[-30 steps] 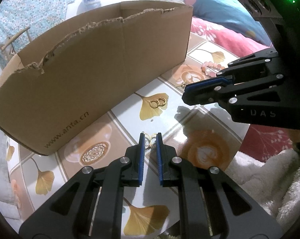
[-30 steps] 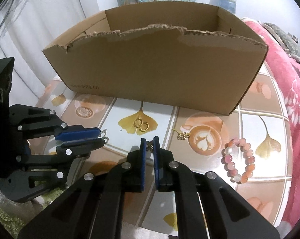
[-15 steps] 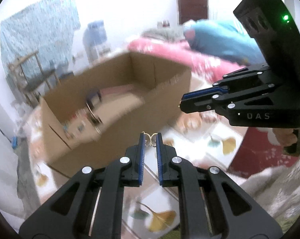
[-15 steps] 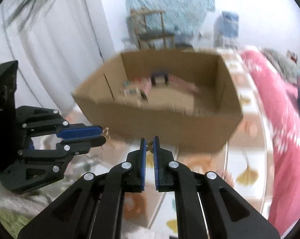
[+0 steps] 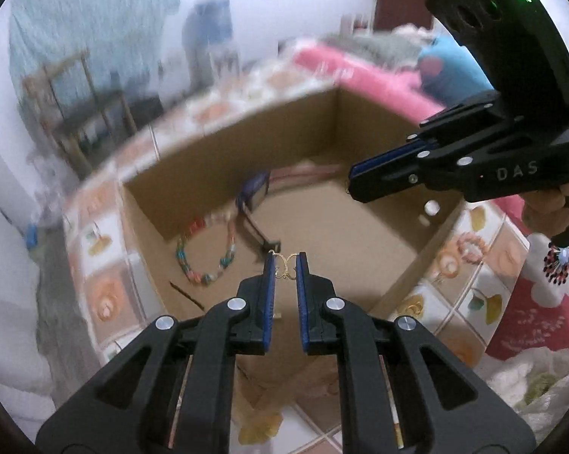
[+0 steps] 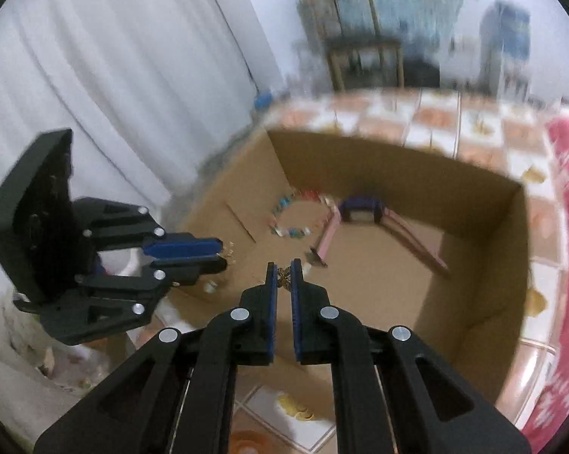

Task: Organize jewelry
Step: 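Carry the earring over the box with the left gripper and open both grippers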

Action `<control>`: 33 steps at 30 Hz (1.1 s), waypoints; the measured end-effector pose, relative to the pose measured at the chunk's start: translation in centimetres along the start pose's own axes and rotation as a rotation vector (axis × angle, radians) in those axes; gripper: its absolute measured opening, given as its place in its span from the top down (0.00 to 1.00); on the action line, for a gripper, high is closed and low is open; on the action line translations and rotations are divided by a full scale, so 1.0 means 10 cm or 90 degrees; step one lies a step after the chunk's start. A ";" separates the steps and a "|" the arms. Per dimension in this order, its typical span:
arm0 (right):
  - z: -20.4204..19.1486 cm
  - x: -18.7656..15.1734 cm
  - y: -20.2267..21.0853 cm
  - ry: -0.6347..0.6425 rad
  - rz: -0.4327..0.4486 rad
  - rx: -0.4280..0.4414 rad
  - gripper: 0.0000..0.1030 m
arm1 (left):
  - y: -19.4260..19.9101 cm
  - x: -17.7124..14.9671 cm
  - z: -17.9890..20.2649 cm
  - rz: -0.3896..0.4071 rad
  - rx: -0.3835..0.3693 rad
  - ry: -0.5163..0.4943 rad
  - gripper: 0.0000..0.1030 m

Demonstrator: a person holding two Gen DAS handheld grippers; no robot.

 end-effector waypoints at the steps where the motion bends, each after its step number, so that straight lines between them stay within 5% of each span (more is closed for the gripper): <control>1: 0.08 0.00 -0.13 -0.017 -0.037 0.005 0.93 | -0.09 -0.01 -0.06 -0.026 -0.007 0.007 0.90; 5: 0.25 -0.11 -0.45 -0.070 -0.126 0.018 0.93 | -0.41 -0.05 -0.21 -0.116 -0.010 0.017 0.90; 13: 0.35 -0.26 -0.58 -0.073 -0.167 -0.022 0.92 | -0.65 -0.04 -0.25 -0.178 0.000 0.022 0.90; 23: 0.53 -0.18 -0.46 -0.102 -0.134 -0.016 0.64 | -0.66 -0.01 -0.30 -0.186 0.014 0.043 0.87; 30: 0.53 -0.11 -0.25 -0.095 -0.098 -0.024 0.47 | -0.51 0.05 -0.25 -0.155 0.031 0.038 0.61; 33: 0.46 -0.06 -0.12 -0.081 -0.070 -0.016 0.38 | -0.37 0.09 -0.23 -0.128 0.045 0.038 0.57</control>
Point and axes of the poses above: each gripper's, at about its wrist camera, not at the fingertips, and y roughly against the way its jaws point, z to its right, x to its top, the point moved 9 cm from there along -y, roughly the way its jaws point, and after that the axes turned 1 degree about x, right-handed, at the moved point
